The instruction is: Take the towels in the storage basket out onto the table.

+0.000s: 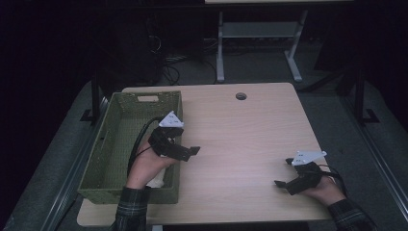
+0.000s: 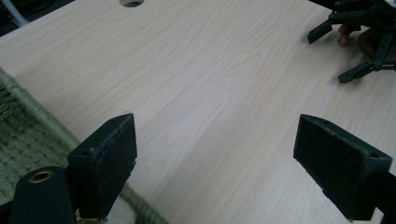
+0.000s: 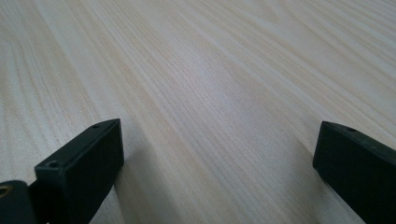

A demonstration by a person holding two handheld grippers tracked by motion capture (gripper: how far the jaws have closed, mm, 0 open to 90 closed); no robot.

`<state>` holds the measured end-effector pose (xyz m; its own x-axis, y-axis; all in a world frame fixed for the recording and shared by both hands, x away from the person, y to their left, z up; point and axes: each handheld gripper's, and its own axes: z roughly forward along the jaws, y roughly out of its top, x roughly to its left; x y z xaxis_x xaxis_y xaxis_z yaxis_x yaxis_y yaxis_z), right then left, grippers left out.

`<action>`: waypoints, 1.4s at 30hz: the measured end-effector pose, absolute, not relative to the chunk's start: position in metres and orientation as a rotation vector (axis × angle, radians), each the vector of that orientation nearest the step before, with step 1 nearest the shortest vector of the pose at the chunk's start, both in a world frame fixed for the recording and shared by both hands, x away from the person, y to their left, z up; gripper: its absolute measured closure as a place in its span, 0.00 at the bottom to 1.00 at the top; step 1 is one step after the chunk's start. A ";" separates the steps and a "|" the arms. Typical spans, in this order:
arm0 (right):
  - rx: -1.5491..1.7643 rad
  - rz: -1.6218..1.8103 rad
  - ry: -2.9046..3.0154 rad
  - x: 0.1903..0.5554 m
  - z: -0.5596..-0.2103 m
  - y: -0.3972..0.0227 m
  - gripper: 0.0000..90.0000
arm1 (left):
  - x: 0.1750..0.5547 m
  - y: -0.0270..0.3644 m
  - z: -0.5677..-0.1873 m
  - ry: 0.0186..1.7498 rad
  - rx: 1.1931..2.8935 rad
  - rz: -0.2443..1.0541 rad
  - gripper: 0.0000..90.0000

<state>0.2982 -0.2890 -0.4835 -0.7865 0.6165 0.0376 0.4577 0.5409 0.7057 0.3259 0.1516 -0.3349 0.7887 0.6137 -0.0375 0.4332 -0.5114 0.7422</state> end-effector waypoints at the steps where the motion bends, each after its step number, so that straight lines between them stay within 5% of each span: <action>1: 0.907 1.079 2.563 0.298 -0.483 -0.289 0.02 | 0.326 0.152 -0.335 0.772 2.190 0.294 0.14; 42: 0.906 1.080 2.565 0.299 -0.483 -0.289 0.02 | 0.326 0.231 -0.370 1.030 2.233 0.371 0.15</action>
<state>0.2986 -0.2888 -0.4835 -0.7875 0.6151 0.0386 0.4575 0.5415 0.7053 0.3264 0.2310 -0.3699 0.6527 0.7575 -0.0122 0.5758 -0.4856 0.6578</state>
